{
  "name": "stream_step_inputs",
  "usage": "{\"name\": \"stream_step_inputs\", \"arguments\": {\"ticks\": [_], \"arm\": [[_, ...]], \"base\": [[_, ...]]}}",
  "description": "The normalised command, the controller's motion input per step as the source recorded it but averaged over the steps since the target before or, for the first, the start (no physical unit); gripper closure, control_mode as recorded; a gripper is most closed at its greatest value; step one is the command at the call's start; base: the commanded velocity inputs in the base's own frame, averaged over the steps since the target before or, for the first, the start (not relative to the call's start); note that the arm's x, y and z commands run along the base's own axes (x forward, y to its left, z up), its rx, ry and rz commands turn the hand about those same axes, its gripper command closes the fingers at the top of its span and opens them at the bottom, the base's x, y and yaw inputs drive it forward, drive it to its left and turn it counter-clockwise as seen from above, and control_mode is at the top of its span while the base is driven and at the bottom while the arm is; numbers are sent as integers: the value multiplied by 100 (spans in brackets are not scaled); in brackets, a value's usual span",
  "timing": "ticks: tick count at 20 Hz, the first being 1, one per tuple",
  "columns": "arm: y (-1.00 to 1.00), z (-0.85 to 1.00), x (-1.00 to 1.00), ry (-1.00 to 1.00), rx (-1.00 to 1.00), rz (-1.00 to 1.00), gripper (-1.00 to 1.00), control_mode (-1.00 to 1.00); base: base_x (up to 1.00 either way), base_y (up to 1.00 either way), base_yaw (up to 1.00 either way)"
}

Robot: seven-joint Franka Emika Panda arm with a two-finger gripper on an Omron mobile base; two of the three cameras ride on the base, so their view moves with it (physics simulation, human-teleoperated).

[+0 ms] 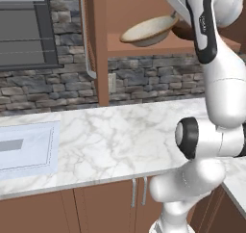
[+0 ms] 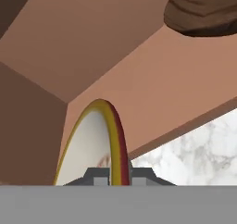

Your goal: Move the bowls from the cabinet to the plates on the dining table.

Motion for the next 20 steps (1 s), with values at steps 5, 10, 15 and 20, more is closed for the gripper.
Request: {"name": "stream_step_inputs", "arguments": {"ticks": [5, 10, 15, 20], "arm": [[0, 0, -100, -12, 2, 0, 100, -100], [-5, 0, -100, -8, 2, 0, 100, -100], [-14, -2, -93, 0, 1, -1, 100, -100], [-13, -1, -77, 0, 3, -1, 100, -100]], "base": [[0, 0, 0], [0, 0, 0], [0, 0, 0], [0, 0, 0]]}}
